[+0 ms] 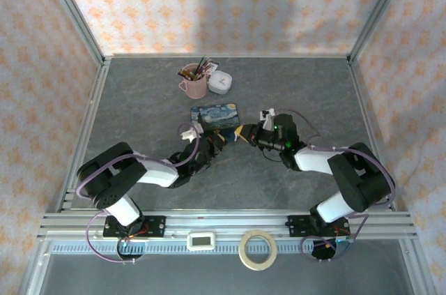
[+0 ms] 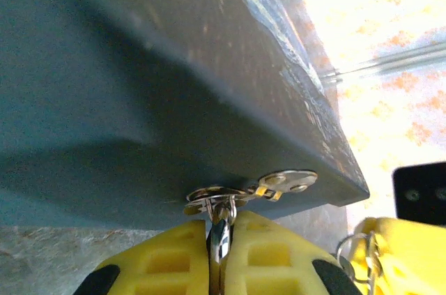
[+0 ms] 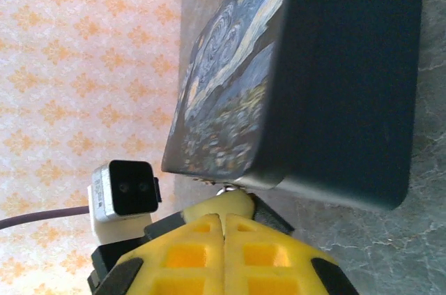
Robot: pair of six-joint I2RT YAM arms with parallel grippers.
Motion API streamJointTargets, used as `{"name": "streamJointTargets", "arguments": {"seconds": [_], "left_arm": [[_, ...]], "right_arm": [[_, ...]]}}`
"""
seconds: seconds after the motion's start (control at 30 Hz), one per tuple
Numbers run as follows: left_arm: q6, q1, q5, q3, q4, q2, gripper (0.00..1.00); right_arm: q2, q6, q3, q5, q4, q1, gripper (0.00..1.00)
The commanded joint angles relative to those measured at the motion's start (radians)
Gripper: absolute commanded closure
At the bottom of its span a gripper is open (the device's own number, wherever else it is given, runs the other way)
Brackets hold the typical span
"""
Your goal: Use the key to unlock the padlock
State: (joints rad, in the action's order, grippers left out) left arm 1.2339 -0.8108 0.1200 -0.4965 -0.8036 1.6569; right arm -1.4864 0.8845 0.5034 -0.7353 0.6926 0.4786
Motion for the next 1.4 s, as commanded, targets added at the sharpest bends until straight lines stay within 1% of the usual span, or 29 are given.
{"name": "streamJointTargets", "arguments": {"seconds": [0.0, 0.07, 0.1, 0.13, 0.2, 0.23, 0.3, 0.4, 0.5, 0.6, 0.77, 0.87, 1.03, 1.2, 1.37], "left_arm": [[0.056, -0.036, 0.059, -0.073, -0.087, 0.090, 1.00], [0.070, -0.050, 0.027, -0.121, -0.127, 0.152, 1.00], [0.076, -0.054, 0.004, -0.148, -0.144, 0.181, 0.97], [0.081, -0.058, -0.013, -0.166, -0.153, 0.200, 0.90], [0.086, -0.066, -0.029, -0.186, -0.157, 0.212, 0.64], [0.080, -0.069, -0.029, -0.185, -0.155, 0.204, 0.56], [0.063, -0.070, -0.018, -0.162, -0.133, 0.162, 0.45], [0.052, -0.069, -0.008, -0.103, -0.113, 0.069, 0.38], [0.052, -0.068, -0.011, -0.042, -0.140, -0.022, 0.39], [0.052, -0.066, -0.037, -0.028, -0.185, -0.069, 0.41], [0.078, -0.051, -0.090, -0.049, -0.309, -0.039, 0.42], [0.073, -0.051, -0.105, -0.087, -0.305, -0.015, 0.43], [0.064, -0.048, -0.118, -0.123, -0.311, 0.007, 0.44], [0.071, -0.045, -0.115, -0.129, -0.325, 0.019, 0.50], [0.080, -0.044, -0.115, -0.126, -0.345, 0.027, 0.63]], "right_arm": [[0.061, -0.074, 0.029, 0.071, -0.079, -0.016, 1.00], [0.087, -0.096, 0.030, 0.107, -0.121, -0.023, 1.00], [0.101, -0.107, 0.030, 0.128, -0.145, -0.027, 1.00], [0.113, -0.119, 0.032, 0.146, -0.166, -0.029, 1.00], [0.150, -0.152, 0.039, 0.205, -0.227, -0.031, 1.00], [0.169, -0.168, 0.044, 0.232, -0.253, -0.031, 1.00], [0.205, -0.200, 0.054, 0.293, -0.308, -0.032, 1.00], [0.241, -0.218, 0.062, 0.347, -0.338, -0.031, 1.00], [0.243, -0.188, 0.059, 0.353, -0.323, -0.030, 1.00], [0.236, -0.122, 0.035, 0.345, -0.250, -0.021, 1.00], [0.235, -0.010, 0.003, 0.340, -0.117, 0.004, 1.00], [0.229, 0.047, -0.014, 0.332, -0.049, 0.019, 1.00], [0.194, 0.093, -0.014, 0.324, 0.002, 0.043, 1.00], [0.163, 0.120, -0.015, 0.315, 0.042, 0.053, 1.00], [0.153, 0.126, -0.017, 0.322, 0.047, 0.055, 1.00]]}}
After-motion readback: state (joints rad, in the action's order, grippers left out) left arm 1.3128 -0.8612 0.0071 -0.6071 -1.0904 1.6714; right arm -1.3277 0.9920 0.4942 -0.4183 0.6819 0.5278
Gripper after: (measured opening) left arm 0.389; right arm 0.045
